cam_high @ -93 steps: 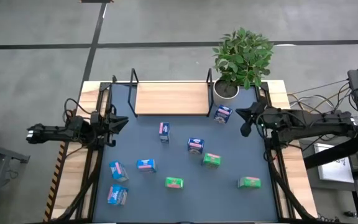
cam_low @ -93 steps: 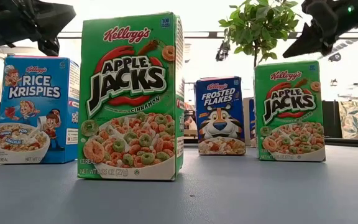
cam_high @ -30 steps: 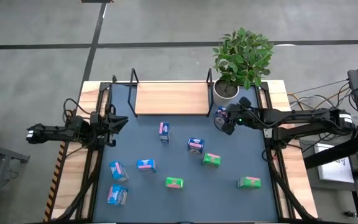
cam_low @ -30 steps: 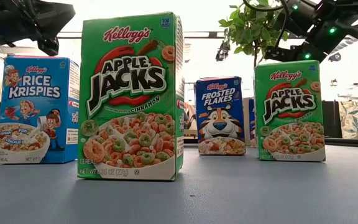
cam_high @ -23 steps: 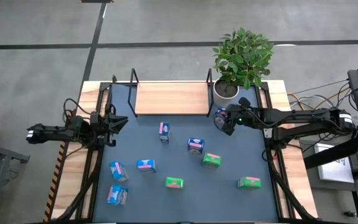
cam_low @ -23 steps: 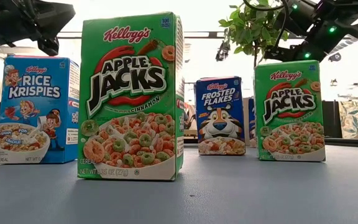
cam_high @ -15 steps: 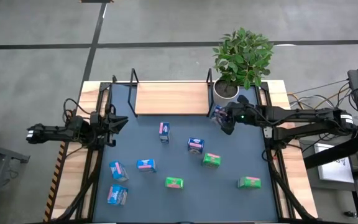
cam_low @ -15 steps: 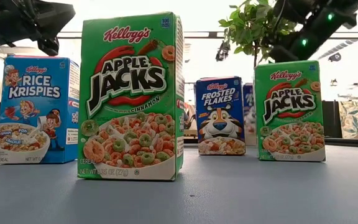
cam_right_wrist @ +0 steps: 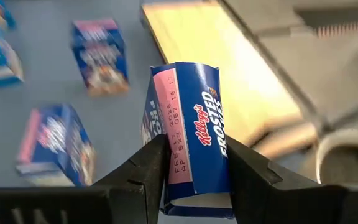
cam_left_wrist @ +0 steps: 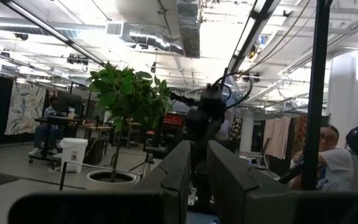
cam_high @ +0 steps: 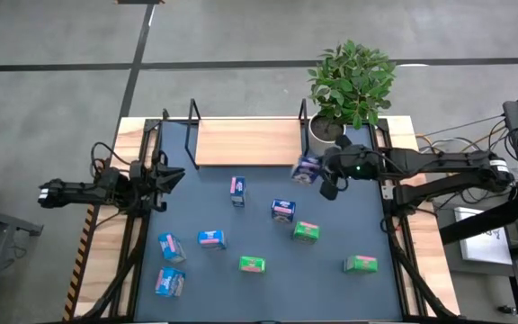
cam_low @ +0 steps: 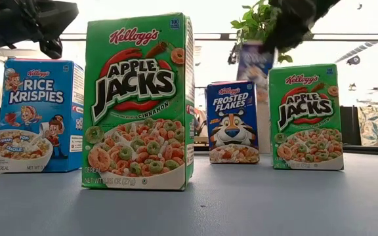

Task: Stack cereal on shelf
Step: Put the top right blue cereal box on the shelf

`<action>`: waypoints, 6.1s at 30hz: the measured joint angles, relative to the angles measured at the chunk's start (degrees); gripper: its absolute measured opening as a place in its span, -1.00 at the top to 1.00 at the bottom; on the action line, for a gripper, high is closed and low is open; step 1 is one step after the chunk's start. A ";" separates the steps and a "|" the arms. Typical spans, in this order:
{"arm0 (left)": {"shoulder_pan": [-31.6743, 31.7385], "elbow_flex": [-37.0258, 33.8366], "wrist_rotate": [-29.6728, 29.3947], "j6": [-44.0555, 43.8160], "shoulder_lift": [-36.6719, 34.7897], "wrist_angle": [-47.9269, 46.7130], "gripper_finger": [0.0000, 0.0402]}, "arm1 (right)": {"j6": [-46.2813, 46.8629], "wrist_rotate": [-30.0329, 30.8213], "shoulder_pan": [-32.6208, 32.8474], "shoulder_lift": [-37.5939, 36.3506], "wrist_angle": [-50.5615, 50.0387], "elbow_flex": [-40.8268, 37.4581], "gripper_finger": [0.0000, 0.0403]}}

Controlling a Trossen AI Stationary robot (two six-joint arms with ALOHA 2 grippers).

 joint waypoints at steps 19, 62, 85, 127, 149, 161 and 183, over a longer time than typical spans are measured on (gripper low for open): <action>0.00 1.49 0.48 3.72 -0.31 8.18 0.81 | -10.11 0.30 -0.90 34.40 0.86 36.41 0.42; 0.00 2.24 6.58 -2.21 -0.68 5.92 0.81 | -15.76 -8.48 -17.04 74.56 -3.46 74.59 0.23; 0.00 2.84 6.66 -1.97 -0.68 5.22 0.81 | -14.62 -9.02 -17.23 74.27 -7.83 80.04 0.07; 0.00 2.86 6.64 -1.52 -0.68 4.51 0.81 | -19.79 -2.72 -16.16 70.05 -29.37 83.17 0.79; 0.02 2.86 6.60 -0.37 -0.68 4.16 0.81 | -21.84 -3.20 -16.52 74.36 -22.75 82.49 0.96; 0.01 2.86 6.56 0.13 -0.68 4.20 0.81 | -21.09 -5.87 -16.32 74.71 -19.50 82.14 0.96; 0.01 2.86 6.51 0.59 -0.68 4.55 0.81 | -23.42 -8.76 -16.18 74.71 -1.58 75.13 0.96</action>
